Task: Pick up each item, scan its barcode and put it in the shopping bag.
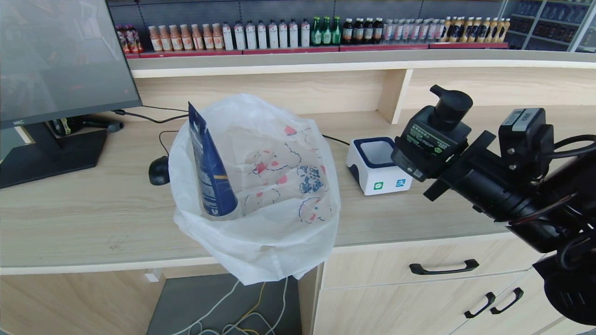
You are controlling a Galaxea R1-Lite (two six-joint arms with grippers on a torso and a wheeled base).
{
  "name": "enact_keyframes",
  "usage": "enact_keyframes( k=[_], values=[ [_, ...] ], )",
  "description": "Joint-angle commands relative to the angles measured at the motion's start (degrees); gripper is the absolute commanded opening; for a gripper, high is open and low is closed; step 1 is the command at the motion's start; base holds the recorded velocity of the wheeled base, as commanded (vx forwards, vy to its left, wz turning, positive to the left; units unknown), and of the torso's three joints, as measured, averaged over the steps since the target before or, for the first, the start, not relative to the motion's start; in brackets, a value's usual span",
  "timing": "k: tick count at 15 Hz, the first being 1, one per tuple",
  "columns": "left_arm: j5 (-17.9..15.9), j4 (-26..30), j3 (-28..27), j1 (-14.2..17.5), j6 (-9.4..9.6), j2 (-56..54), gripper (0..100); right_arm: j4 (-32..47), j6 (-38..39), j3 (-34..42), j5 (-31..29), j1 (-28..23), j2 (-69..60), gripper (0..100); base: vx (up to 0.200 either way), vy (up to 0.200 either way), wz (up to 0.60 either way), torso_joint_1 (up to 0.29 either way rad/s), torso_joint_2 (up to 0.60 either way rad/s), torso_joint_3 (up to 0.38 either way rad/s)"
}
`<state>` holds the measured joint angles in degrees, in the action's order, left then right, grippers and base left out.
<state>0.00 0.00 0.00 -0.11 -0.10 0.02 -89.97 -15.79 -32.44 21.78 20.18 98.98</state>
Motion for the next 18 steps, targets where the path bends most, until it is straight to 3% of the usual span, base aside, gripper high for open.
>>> enact_keyframes(
  k=[1,3,5,9,11,18],
  values=[
    [0.0,0.0,0.0,0.1,-0.08,0.0,100,0.0,0.7,0.4,-0.2,0.0,-1.6,0,0.0,0.0,0.0,0.0,0.0,0.0],
    [0.0,0.0,0.0,0.0,-0.08,0.0,100,0.0,5.1,0.5,-4.6,0.2,-1.8,0,0.0,0.0,0.0,0.0,0.0,0.0],
    [0.0,0.0,0.0,0.1,-0.17,0.0,100,0.0,8.5,0.9,-13.9,1.4,-3.0,0,0.0,0.0,0.0,0.0,0.0,0.0],
    [0.0,0.0,0.0,0.1,-0.17,0.0,100,0.0,9.5,1.6,-20.6,4.4,-3.9,0,0.0,0.0,0.0,0.0,0.0,0.0],
    [0.0,0.0,0.0,0.0,-0.17,0.0,100,0.0,10.8,2.6,-21.8,4.4,-3.8,0,0.0,0.0,0.0,0.0,0.0,0.0],
    [0.0,0.1,0.0,0.1,-0.34,0.0,100,0.0,11.1,2.5,-21.8,4.5,-3.4,0,0.0,0.2,0.0,0.007,0.0,0.003]
  ],
)
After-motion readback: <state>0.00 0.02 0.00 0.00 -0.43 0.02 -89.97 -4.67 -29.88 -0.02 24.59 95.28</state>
